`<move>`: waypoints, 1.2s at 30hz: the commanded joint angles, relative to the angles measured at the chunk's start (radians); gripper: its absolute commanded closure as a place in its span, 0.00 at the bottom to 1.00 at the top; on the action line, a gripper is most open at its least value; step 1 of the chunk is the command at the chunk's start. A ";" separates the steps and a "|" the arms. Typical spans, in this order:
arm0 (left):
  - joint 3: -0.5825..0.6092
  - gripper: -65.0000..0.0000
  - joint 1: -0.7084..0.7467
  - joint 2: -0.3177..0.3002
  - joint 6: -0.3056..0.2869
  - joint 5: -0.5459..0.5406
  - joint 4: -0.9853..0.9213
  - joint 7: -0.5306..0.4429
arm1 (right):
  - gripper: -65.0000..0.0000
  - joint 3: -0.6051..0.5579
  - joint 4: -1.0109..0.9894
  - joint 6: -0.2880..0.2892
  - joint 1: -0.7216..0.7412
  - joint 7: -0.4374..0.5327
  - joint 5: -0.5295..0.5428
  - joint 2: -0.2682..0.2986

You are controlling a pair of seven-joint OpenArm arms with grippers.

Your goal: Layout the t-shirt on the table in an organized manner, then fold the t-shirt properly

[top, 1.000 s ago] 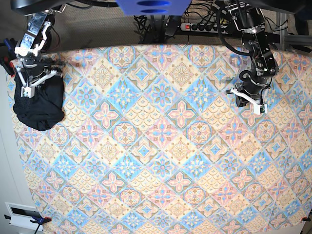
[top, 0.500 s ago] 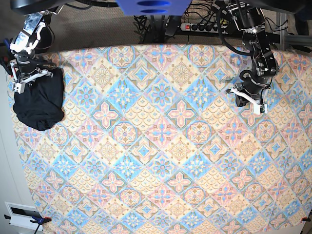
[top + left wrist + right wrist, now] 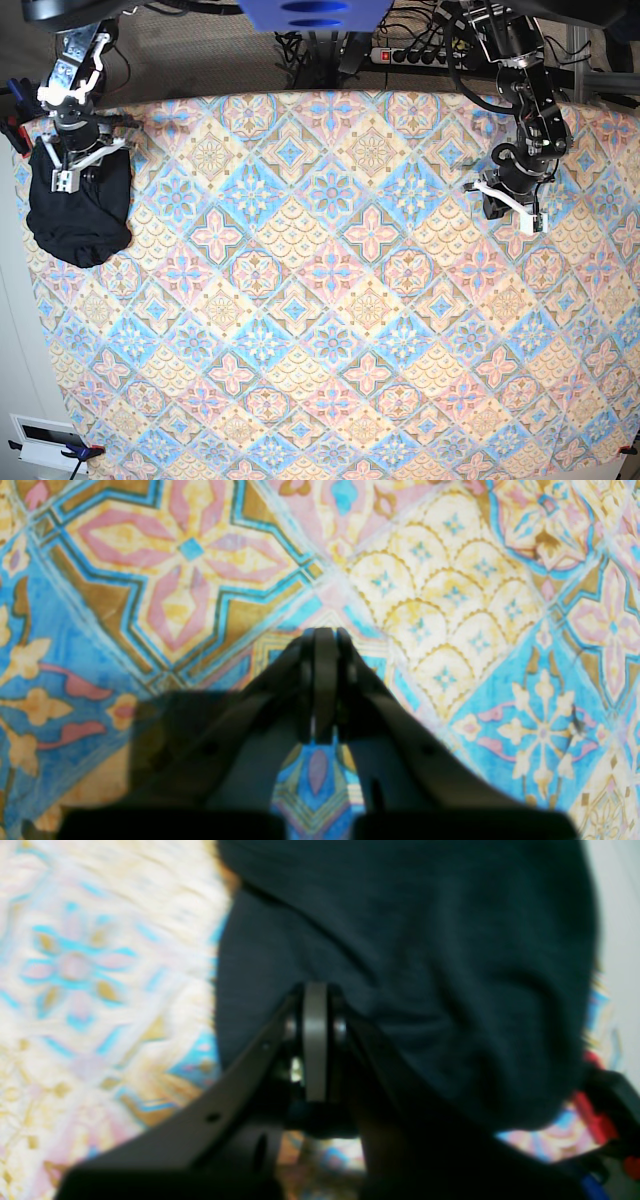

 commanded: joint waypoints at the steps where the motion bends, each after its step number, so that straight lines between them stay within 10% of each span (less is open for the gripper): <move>1: 0.002 1.00 -0.001 -0.006 0.001 0.011 0.005 0.030 | 1.00 -0.002 0.019 0.002 -0.004 0.013 0.001 0.003; 13: -0.001 1.00 -0.001 -0.006 0.001 0.011 0.005 0.030 | 1.00 -0.166 0.030 0.002 -0.016 0.013 0.001 -0.008; 24: -0.024 1.00 0.128 -0.001 -0.043 -0.066 0.292 0.031 | 1.00 -0.013 0.242 0.009 -0.115 0.016 0.002 -0.008; 36: -0.101 1.00 0.510 0.010 -0.043 -0.172 0.599 -0.079 | 1.00 -0.003 0.231 0.009 -0.446 0.306 0.002 -0.003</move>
